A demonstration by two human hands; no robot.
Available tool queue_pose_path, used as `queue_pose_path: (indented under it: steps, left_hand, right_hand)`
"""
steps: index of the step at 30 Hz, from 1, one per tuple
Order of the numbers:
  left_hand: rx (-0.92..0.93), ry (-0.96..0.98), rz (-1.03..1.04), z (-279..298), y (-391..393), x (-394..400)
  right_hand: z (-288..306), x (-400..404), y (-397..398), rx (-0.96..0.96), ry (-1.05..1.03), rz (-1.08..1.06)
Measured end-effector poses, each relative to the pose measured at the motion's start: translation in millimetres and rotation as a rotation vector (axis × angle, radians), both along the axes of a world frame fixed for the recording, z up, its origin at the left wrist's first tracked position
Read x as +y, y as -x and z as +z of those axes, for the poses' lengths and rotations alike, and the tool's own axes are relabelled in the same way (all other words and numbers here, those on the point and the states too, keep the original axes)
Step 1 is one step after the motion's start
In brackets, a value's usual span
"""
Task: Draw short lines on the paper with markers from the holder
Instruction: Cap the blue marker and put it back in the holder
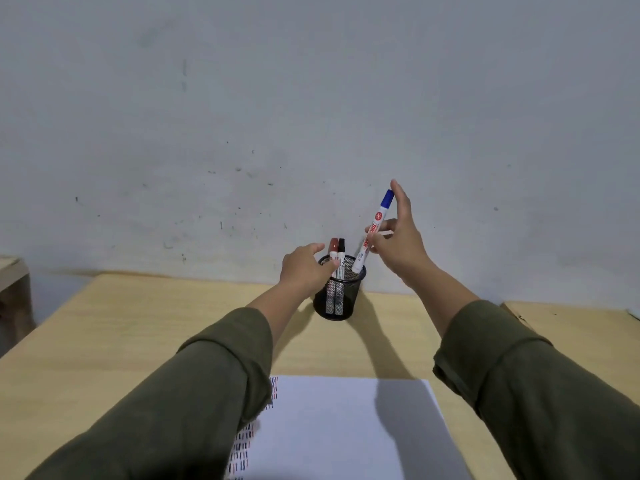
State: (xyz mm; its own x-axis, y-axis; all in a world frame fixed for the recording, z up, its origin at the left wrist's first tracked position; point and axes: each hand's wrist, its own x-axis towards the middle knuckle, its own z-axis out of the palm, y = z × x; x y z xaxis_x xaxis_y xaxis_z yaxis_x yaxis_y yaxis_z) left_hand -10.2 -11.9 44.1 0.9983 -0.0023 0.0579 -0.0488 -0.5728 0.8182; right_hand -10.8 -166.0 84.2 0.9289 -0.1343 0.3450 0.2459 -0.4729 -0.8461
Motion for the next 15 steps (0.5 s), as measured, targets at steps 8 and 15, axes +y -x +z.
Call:
queue_pose_path:
  steps: [8,15]
  left_hand:
    - [-0.023,-0.118,-0.027,-21.3,-15.1,-2.8]
    - [-0.050,-0.079,-0.036,-21.1,-12.7,-1.5]
  right_hand:
    - [-36.2,4.1,-28.8,0.064,0.294,0.007]
    - [-54.5,8.1,-41.8,0.104,0.393,0.054]
